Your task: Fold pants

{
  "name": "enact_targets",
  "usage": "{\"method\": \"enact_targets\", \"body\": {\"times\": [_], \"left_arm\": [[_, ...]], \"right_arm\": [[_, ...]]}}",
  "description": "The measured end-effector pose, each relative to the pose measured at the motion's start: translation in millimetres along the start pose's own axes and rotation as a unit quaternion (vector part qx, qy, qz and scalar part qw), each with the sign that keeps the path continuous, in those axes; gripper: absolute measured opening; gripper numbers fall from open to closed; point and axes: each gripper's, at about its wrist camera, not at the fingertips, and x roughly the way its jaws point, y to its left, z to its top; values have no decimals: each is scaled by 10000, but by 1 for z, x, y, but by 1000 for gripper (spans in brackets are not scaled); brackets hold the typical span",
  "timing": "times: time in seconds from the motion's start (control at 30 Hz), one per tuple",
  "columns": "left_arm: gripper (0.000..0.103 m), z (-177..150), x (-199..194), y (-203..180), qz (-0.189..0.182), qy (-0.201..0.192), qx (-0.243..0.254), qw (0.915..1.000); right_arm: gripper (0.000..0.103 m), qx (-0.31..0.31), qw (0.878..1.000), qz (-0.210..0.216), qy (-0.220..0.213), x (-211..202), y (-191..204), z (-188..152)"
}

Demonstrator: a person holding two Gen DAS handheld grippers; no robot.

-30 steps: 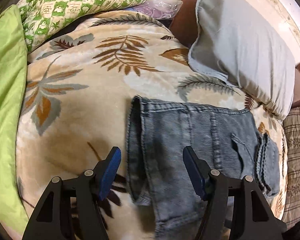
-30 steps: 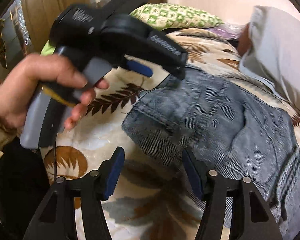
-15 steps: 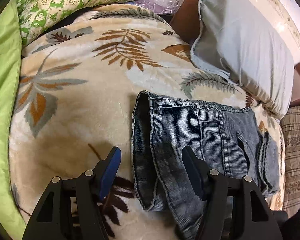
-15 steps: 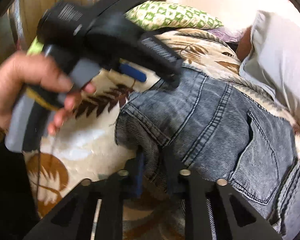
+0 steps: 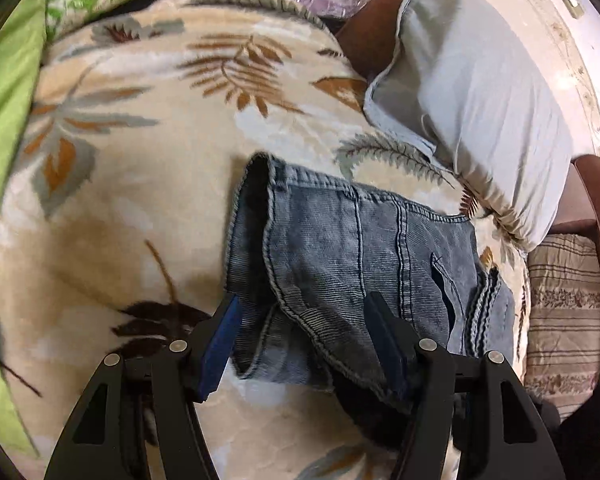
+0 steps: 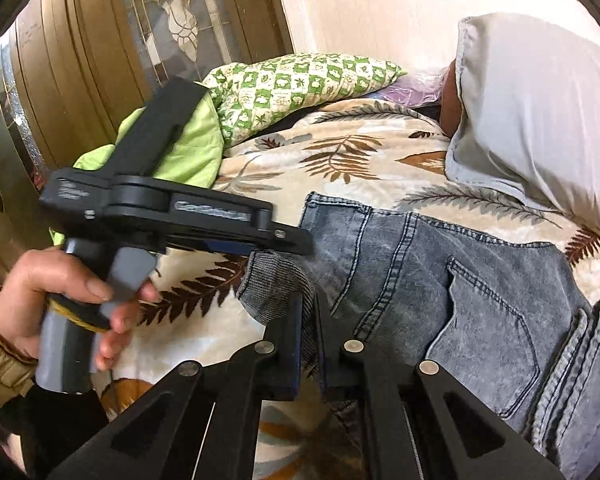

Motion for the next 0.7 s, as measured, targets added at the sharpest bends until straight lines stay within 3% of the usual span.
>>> {"method": "enact_targets", "body": {"times": [0.07, 0.13, 0.2, 0.43, 0.7], "left_arm": [[48, 0, 6, -4, -41, 1, 10, 10000], [12, 2, 9, -11, 13, -65, 128, 9999], [7, 4, 7, -18, 24, -257, 224, 9994], [3, 19, -6, -36, 185, -663, 828, 9942], [8, 16, 48, -21, 769, -465, 1079, 9901]], "right_arm": [[4, -43, 10000, 40, -4, -2, 4, -2], [4, -98, 9999, 47, 15, -3, 8, -3], [4, -158, 9999, 47, 30, -3, 10, -3], [4, -152, 9999, 51, 23, 11, 9, 6], [6, -98, 9982, 11, 594, 71, 12, -14]]}}
